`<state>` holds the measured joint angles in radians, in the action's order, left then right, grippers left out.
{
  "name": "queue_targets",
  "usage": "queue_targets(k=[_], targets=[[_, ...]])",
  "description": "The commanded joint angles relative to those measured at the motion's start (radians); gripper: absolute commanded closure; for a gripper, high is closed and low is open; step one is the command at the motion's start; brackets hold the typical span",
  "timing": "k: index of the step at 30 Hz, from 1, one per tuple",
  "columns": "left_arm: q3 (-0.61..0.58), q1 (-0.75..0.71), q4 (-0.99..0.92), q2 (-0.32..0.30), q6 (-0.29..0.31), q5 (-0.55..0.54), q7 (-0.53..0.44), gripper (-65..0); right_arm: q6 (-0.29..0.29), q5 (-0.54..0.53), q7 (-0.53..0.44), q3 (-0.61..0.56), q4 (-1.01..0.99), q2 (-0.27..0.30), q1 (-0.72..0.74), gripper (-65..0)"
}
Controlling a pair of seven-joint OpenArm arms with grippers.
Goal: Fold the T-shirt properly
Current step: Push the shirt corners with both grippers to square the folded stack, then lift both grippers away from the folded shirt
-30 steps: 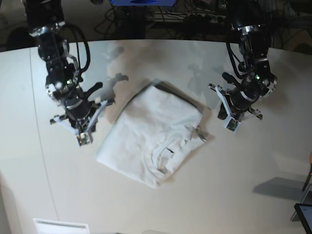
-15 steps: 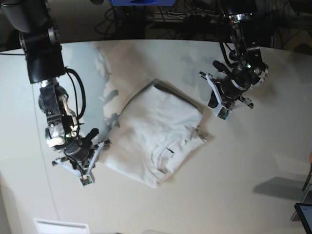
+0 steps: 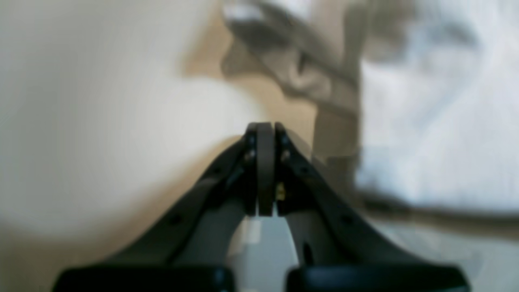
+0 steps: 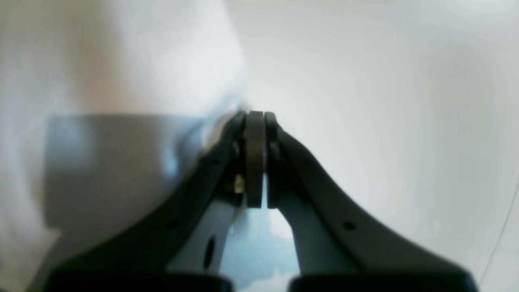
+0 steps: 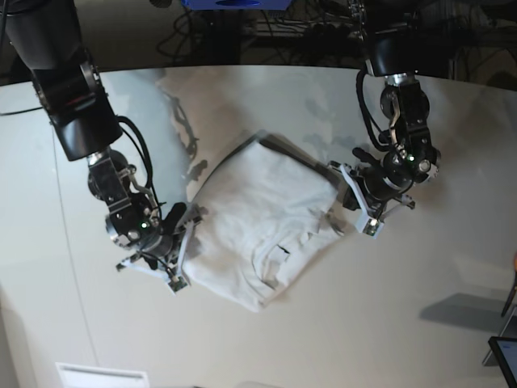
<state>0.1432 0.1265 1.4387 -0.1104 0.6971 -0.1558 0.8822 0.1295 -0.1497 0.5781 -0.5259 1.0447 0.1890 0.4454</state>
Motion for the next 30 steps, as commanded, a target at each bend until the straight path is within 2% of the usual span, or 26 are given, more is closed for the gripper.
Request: queue_targets(k=[1, 5, 11, 15, 19, 20, 22, 24, 30], targets=[[0.002, 0.048, -0.014, -0.008, 0.001, -0.005, -0.016, 0.0, 0.009, -0.008, 0.013, 0.003, 0.016, 0.0, 0.006, -0.9], [-0.006, 0.143, -0.117, -0.008, 0.001, -0.005, -0.019, 0.0, 0.009, -0.006, 0.013, 0.006, 0.058, 0.028, -0.05, -0.9], [-0.132, 0.233, -0.238, -0.012, 0.001, -0.005, -0.094, 0.0, 0.008, -0.006, 0.015, 0.01, 0.108, 0.062, -0.125, -0.9], [-0.19, 0.284, -0.316, -0.001, 0.001, -0.005, -0.099, 0.0, 0.0, -0.006, 0.016, 0.013, 0.17, 0.094, -0.185, -0.9], [-0.198, 0.321, -0.346, 0.024, 0.001, -0.005, -0.153, 0.0, 0.0, -0.006, 0.062, 0.083, 0.253, 0.103, -0.259, -0.9], [-0.199, 0.332, -0.352, 0.024, -0.003, -0.005, -0.166, 0.0, 0.0, -0.006, 0.075, 0.099, 0.282, 0.103, -0.28, -0.9], [-0.201, 0.35, -0.369, 0.024, -0.055, -0.005, -0.192, 0.0, 0.0, -0.006, 0.084, 0.118, 0.337, 0.103, -0.323, -0.9], [-0.216, 0.379, -0.405, 0.025, -0.083, -0.005, -0.225, 0.0, 0.0, -0.006, 0.095, 0.138, 0.4, 0.103, -0.369, -0.9], [-0.262, 0.467, -0.517, 0.027, -0.086, -0.011, -0.285, 0.0, 0.0, -0.006, 0.133, 0.151, 0.53, 0.097, -0.465, -0.9]])
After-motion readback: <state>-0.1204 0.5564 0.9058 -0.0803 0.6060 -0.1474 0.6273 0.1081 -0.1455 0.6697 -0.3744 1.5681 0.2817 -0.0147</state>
